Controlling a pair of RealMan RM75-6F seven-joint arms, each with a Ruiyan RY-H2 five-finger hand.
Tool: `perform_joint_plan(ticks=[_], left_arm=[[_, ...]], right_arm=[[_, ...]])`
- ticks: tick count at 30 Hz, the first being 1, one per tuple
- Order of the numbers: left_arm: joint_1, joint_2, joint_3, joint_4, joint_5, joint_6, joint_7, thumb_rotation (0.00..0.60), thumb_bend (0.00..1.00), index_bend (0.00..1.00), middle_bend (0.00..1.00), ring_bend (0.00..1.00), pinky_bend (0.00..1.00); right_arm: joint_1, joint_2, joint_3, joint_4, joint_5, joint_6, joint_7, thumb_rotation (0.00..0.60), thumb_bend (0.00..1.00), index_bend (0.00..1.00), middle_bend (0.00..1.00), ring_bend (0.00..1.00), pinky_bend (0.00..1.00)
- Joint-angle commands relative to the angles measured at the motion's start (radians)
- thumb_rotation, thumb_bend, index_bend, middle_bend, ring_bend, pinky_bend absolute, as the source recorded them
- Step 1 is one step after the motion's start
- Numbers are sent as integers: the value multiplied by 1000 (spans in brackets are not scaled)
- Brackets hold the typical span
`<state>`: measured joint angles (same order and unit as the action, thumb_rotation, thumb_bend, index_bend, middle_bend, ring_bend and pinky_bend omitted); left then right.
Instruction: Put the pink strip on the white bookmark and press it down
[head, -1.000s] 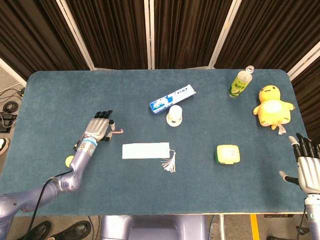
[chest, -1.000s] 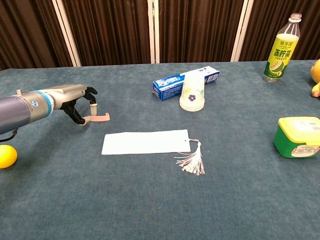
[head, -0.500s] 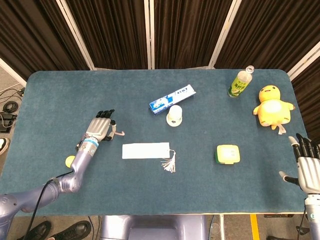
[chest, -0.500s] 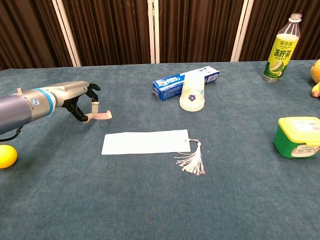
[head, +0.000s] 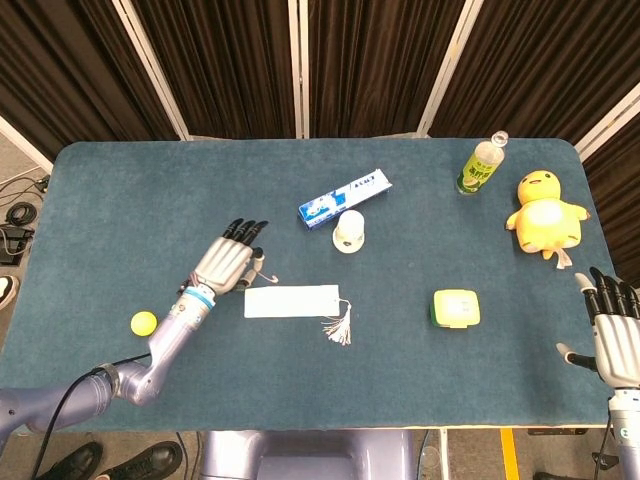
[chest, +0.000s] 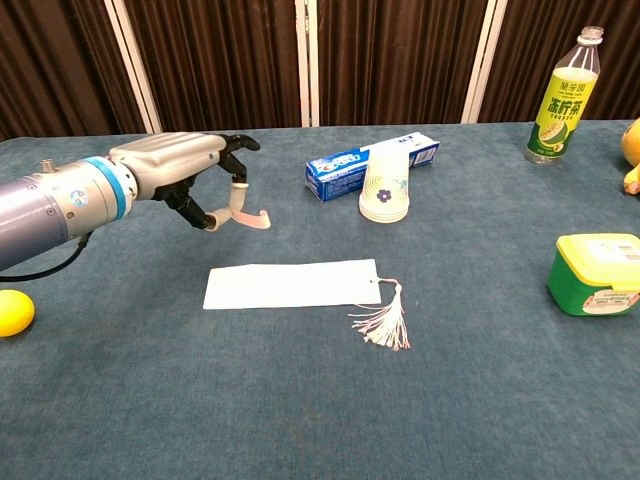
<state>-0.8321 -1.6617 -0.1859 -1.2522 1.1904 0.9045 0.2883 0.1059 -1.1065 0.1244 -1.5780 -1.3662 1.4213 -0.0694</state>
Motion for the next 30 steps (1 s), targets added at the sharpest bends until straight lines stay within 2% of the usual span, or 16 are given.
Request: perform_joint_plan(ticks=[1,8,30], left_arm=[[-12,-7,7,-11,3,4,32,600,484,584,0,0,0],[-49,-67,-5,28,-53,-27,122,600,484,584,0,0,0],[-97,-181,-12,116,-168,-69,239,600,484,574,0,0,0]], right_arm=[[0,1,0,-1,0,-1,1,600,0,113,0,0,0],[-3,4,0,-4,-2,5,7,600,0,114,0,0,0],[-1,9,3,4,11,-7,28,600,0,114,0,0,0]])
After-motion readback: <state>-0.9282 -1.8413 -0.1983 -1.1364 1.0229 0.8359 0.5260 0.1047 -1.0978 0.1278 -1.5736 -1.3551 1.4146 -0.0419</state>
